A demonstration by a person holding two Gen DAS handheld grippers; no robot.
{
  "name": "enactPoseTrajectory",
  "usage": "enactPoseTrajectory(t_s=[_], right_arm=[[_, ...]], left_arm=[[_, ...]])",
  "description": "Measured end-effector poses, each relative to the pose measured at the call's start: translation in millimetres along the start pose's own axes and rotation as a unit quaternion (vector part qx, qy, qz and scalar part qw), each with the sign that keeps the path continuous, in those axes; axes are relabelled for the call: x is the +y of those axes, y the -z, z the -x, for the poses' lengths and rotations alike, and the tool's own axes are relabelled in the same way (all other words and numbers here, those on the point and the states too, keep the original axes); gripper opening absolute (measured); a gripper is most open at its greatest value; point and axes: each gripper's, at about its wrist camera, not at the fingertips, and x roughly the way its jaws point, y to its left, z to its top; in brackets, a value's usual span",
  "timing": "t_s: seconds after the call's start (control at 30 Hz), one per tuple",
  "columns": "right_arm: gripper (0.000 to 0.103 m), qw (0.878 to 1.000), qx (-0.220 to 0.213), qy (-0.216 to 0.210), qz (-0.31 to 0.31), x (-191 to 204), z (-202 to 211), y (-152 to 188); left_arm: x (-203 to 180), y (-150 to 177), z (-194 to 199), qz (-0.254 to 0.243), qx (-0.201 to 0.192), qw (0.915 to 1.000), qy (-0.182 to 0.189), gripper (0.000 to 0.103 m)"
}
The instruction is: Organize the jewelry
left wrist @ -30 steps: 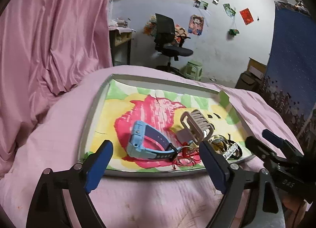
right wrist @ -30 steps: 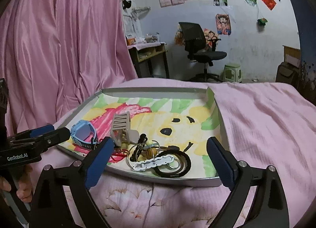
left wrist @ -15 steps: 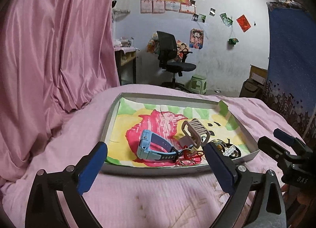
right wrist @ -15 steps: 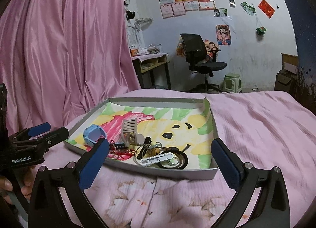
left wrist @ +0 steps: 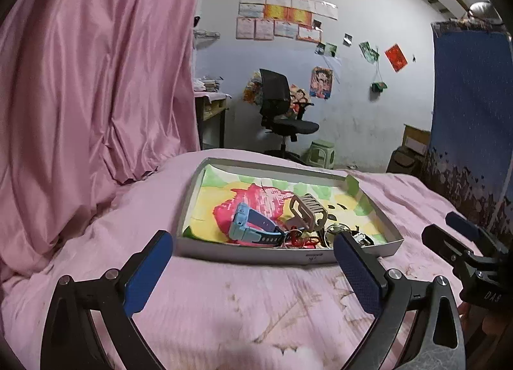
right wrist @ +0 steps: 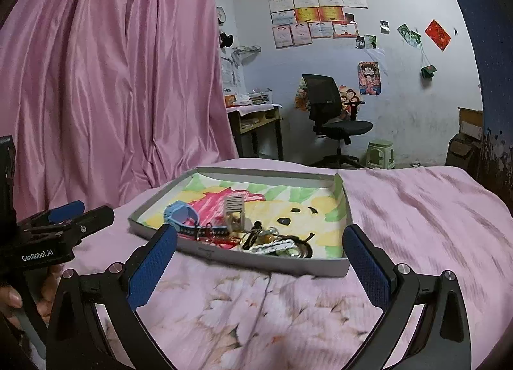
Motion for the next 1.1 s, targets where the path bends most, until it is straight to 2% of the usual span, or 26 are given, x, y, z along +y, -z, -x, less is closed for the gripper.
enactPoseTrajectory(t_s=[0.57,1.1], right_arm=[[0.102,1.000,-0.009,0.004,-0.011,11,53,27],[0.102,0.999,-0.026,0.031,-0.013,18,94,52]], left_arm=[[3,33,62,0.004,-0.019,0.9992,-0.036,0.101],[-4,57,96,0.006,-0.030,0.9988,-0.038,0.101]])
